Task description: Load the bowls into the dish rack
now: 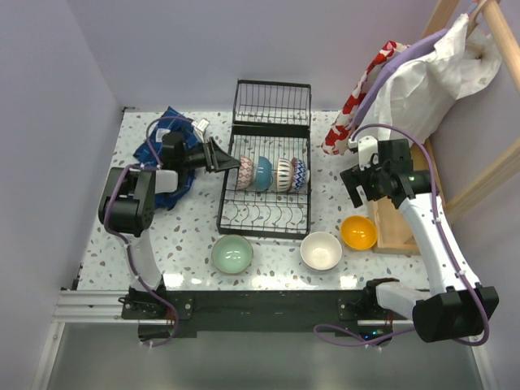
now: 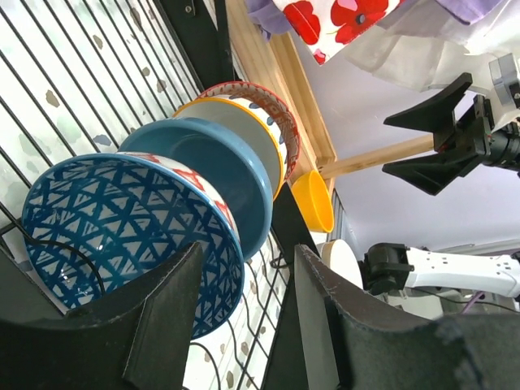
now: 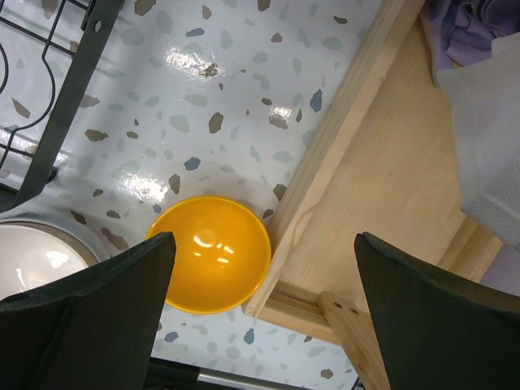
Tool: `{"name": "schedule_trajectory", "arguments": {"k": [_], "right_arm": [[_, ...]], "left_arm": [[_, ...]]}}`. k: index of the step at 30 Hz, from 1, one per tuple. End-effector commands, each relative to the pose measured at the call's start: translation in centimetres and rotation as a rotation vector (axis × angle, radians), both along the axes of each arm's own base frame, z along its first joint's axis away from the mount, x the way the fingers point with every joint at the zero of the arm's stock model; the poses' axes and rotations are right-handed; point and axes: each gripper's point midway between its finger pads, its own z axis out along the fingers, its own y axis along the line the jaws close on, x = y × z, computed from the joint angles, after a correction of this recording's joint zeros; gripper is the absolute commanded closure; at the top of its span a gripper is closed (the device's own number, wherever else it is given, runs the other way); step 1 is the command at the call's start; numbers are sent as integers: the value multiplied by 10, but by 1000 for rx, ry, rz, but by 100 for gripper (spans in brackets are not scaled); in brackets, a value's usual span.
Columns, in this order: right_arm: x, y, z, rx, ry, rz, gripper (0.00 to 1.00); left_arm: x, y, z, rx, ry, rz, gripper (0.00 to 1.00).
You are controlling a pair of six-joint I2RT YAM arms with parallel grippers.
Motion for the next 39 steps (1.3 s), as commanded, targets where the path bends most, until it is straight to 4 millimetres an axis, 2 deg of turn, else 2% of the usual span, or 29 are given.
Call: {"name": "schedule_trajectory", "arguments": {"k": [1, 7, 8, 10, 11, 12, 13, 14, 16, 17, 18, 19, 20, 21, 22, 23, 24, 25, 26, 27, 28, 29, 30, 32, 33, 34, 36, 37, 39], "right_arm": [[5, 1, 12, 14, -58, 0, 4], [5, 1, 13, 13, -56, 0, 4], [5, 1, 13, 13, -56, 0, 4], [5, 1, 14, 14, -58, 0, 4], [6, 1, 14, 12, -56, 1, 4], [6, 1, 16, 12, -61, 2, 4], [7, 1, 18, 11, -66, 5, 4], [6, 1, 18, 9, -63, 4, 4], [6, 4, 21, 14, -67, 34, 4], [4, 6, 21, 19, -62, 52, 4], [3, 7, 21, 9, -64, 75, 4], [1, 7, 19, 5, -54, 87, 4], [0, 9, 18, 1, -48, 125, 4], [-1, 11, 16, -1, -39, 146, 4], [-4, 12, 12, -2, -19, 163, 4], [-5, 13, 10, -8, -9, 188, 4], [-5, 15, 7, -1, 4, 206, 4], [-5, 16, 5, 0, 12, 218, 4], [-4, 17, 4, -3, 14, 230, 4], [-3, 19, 0, 6, 24, 240, 4], [1, 20, 0, 8, 16, 245, 4], [2, 23, -3, 17, 22, 253, 4], [4, 26, -3, 31, 21, 262, 4], [9, 31, -8, 54, 33, 269, 4], [11, 34, -6, 68, 27, 276, 4], [13, 35, -7, 74, 28, 276, 4], [15, 36, -7, 75, 24, 281, 4], [15, 36, -7, 70, 21, 287, 4], [14, 35, -4, 64, 16, 290, 4]], "left_arm": [[8, 6, 26, 6, -118, 14, 46], [18, 19, 42, 51, -193, 49, 45], [20, 27, 35, 77, -151, 71, 44], [28, 38, 33, 126, -181, 103, 43], [29, 47, 30, 134, -161, 121, 37], [30, 51, 32, 134, -163, 128, 36], [26, 50, 35, 127, -166, 111, 33], [31, 71, 39, 131, -171, 150, 33], [32, 82, 60, 181, -282, 156, 33], [24, 87, 53, 224, -225, 150, 33], [18, 90, 64, 276, -275, 143, 34], [7, 96, 57, 376, -311, 95, 34], [-3, 96, 69, 421, -375, 75, 34], [-10, 100, 71, 470, -416, 58, 34], [-28, 102, 65, 531, -461, -12, 34], [-42, 101, 76, 568, -527, -51, 34], [-50, 105, 73, 671, -655, -124, 34], [-77, 104, 67, 704, -621, -204, 34], [-99, 93, 76, 745, -714, -278, 34], [-115, 98, 57, 847, -771, -363, 34], [-139, 86, 49, 869, -811, -461, 34], [-156, 85, 57, 909, -906, -486, 34], [-171, 90, 35, 967, -926, -559, 32], [-197, 79, 30, 982, -1018, -647, 32], [-208, 80, 14, 1002, -1007, -702, 31], [-220, 71, 8, 987, -1037, -771, 32], [-230, 66, -5, 1009, -1036, -810, 31], [-238, 56, -7, 989, -1066, -845, 32], [-242, 46, -14, 997, -1069, -845, 32]]}}
